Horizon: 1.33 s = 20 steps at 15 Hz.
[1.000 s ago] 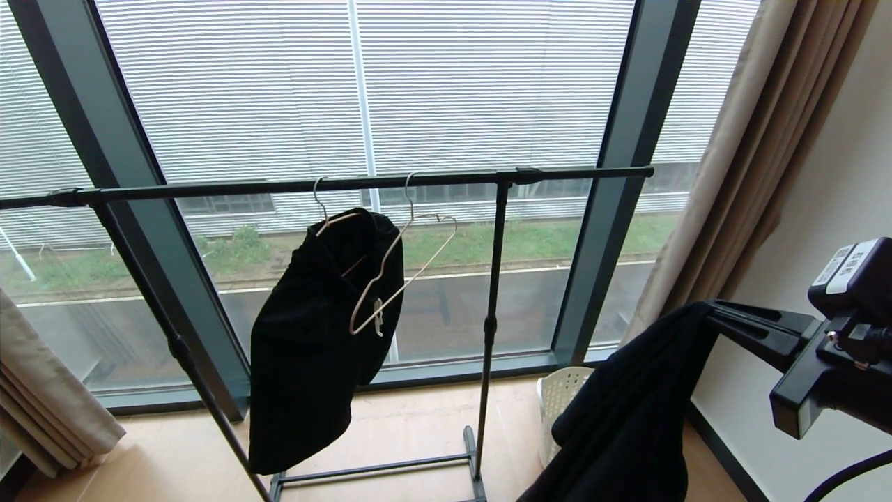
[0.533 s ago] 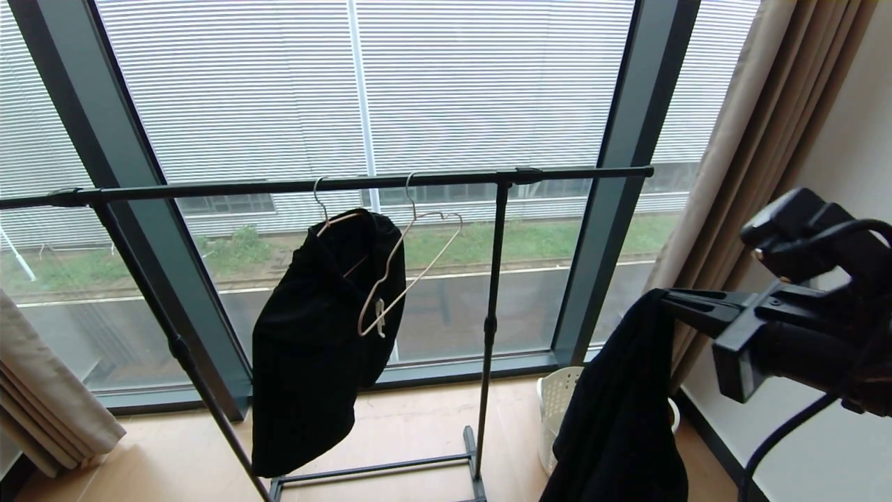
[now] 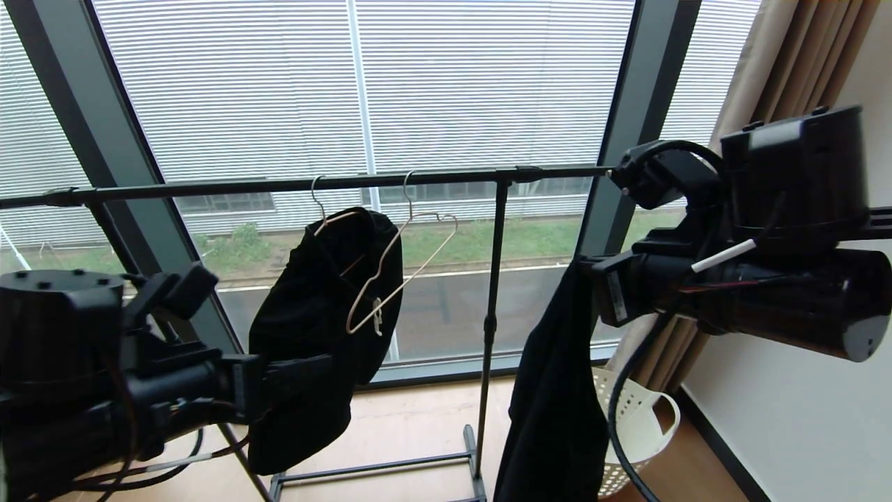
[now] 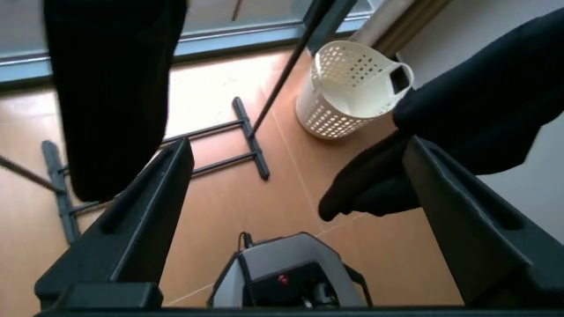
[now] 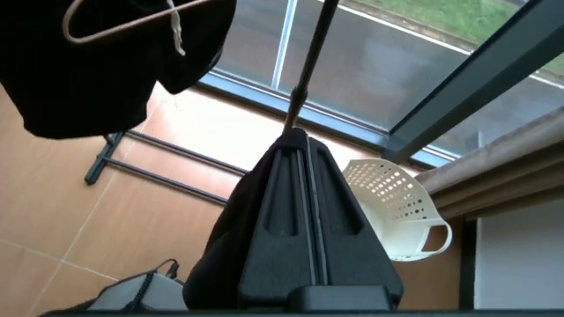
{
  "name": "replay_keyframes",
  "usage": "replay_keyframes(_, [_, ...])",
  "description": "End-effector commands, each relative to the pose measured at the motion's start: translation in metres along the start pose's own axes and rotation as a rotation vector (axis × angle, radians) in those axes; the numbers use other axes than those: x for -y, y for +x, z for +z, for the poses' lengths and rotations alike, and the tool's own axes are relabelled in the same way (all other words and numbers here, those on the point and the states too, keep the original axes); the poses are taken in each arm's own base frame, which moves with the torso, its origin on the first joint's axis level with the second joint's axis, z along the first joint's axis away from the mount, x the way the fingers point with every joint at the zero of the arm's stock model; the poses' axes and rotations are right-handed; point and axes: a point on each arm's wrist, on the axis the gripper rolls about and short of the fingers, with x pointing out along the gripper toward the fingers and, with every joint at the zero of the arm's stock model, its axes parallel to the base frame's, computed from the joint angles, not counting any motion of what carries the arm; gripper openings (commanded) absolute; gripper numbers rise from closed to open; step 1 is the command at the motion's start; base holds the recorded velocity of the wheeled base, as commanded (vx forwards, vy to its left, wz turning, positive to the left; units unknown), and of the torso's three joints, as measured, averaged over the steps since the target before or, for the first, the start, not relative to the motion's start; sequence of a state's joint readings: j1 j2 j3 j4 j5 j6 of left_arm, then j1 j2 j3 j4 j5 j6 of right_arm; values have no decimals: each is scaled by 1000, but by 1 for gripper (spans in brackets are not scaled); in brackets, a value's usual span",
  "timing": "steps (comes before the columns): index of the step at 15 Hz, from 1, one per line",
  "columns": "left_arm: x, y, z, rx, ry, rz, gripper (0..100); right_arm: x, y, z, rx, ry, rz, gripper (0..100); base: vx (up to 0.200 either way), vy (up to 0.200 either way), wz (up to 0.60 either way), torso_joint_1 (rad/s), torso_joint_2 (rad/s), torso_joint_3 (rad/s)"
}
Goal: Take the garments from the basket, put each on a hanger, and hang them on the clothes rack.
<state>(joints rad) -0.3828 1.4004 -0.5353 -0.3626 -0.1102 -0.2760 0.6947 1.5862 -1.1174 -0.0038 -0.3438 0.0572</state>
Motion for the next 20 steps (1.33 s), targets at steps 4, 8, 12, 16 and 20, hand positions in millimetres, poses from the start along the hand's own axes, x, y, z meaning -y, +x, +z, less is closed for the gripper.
replay_keyframes(4, [44, 81, -10, -49, 77, -143, 100, -39, 26, 9, 4, 19, 25, 0, 0, 0, 0, 0, 0, 0])
replay_keyframes(8, [64, 97, -15, -34, 124, -208, 100, -58, 30, 11, 10, 0, 65, 0, 0, 0, 0, 0, 0, 0])
replay_keyframes(12, [80, 93, -19, -30, 159, -262, 100, -80, 29, 10, 20, -25, 73, 0, 0, 0, 0, 0, 0, 0])
replay_keyframes(16, [85, 95, -20, -20, 165, -276, 100, -93, 11, 12, 44, -38, 103, 0, 0, 0, 0, 0, 0, 0])
replay_keyframes(20, [78, 100, -17, -3, 153, -211, 100, -88, -7, 13, 70, -32, 100, 0, 0, 0, 0, 0, 0, 0])
